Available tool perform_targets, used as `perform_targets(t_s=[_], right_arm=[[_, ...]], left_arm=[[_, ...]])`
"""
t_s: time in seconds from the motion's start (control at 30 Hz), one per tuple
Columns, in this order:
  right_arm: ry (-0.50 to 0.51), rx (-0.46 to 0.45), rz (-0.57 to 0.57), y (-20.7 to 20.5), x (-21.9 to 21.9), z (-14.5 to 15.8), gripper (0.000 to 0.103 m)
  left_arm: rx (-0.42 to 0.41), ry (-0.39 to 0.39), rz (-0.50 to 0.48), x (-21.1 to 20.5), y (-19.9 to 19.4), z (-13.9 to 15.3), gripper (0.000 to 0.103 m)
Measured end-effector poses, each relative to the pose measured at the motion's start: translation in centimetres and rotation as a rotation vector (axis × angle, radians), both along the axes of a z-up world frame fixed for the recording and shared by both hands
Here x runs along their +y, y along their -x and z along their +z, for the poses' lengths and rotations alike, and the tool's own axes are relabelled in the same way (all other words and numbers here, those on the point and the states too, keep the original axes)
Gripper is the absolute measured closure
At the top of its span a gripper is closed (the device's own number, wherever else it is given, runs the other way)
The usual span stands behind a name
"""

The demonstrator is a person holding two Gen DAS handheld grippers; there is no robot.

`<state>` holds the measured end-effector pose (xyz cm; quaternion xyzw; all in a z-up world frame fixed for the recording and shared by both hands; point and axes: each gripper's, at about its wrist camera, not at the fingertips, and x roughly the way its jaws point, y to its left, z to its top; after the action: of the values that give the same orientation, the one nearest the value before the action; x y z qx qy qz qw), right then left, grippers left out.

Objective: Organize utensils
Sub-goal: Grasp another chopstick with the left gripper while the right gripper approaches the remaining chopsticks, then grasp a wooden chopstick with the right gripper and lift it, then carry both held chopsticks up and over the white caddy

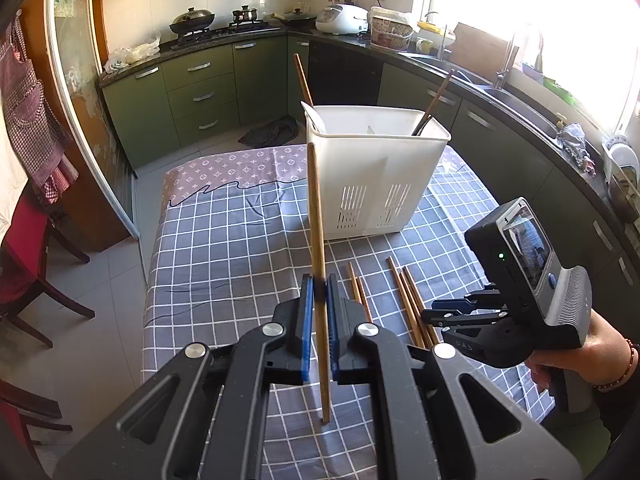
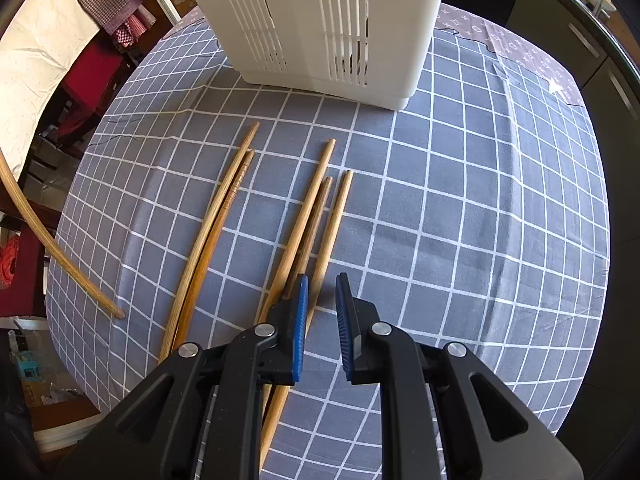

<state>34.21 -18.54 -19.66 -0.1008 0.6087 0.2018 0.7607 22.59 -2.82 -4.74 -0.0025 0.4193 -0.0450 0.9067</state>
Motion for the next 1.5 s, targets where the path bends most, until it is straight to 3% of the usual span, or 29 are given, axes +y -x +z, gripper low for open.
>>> perform_targets(t_s=[0.23, 0.47, 0.6, 0.73, 0.9, 1.27, 1.5], right_arm=[[0.066, -0.025, 0.020, 0.4, 1.6, -0.3, 0.093], [-0.014, -0.033, -0.001, 0.7, 0.1, 0.4, 0.096], [-0.108, -0.110, -0.015, 1.7, -1.8, 4.3, 0.096], [-0.200, -0.247, -0.033, 3.8, -4.3, 9.6, 0.096], [-0.223, -0.379, -0.043, 6.5, -6.6, 13.6, 0.096], [-0.253, -0.463, -0.032, 12.1, -8.1, 14.8, 0.096], [-0.263, -0.474, -0.039, 13.2, -8.8, 14.9, 0.096]], left_arm=[[-0.003, 0.000, -0.012, 0.0, 0.0, 0.0, 0.096], [-0.006, -0.002, -0.014, 0.0, 0.2, 0.1, 0.096], [-0.008, -0.005, -0.019, -0.1, 0.5, 0.4, 0.096], [-0.009, -0.006, -0.017, 0.0, 0.6, 0.4, 0.096], [-0.013, -0.012, -0.020, -0.1, 0.7, 0.4, 0.096], [-0.036, -0.017, -0.023, 0.0, 2.0, 0.9, 0.096], [-0.054, -0.024, -0.032, -0.3, 2.9, 1.6, 0.096]])
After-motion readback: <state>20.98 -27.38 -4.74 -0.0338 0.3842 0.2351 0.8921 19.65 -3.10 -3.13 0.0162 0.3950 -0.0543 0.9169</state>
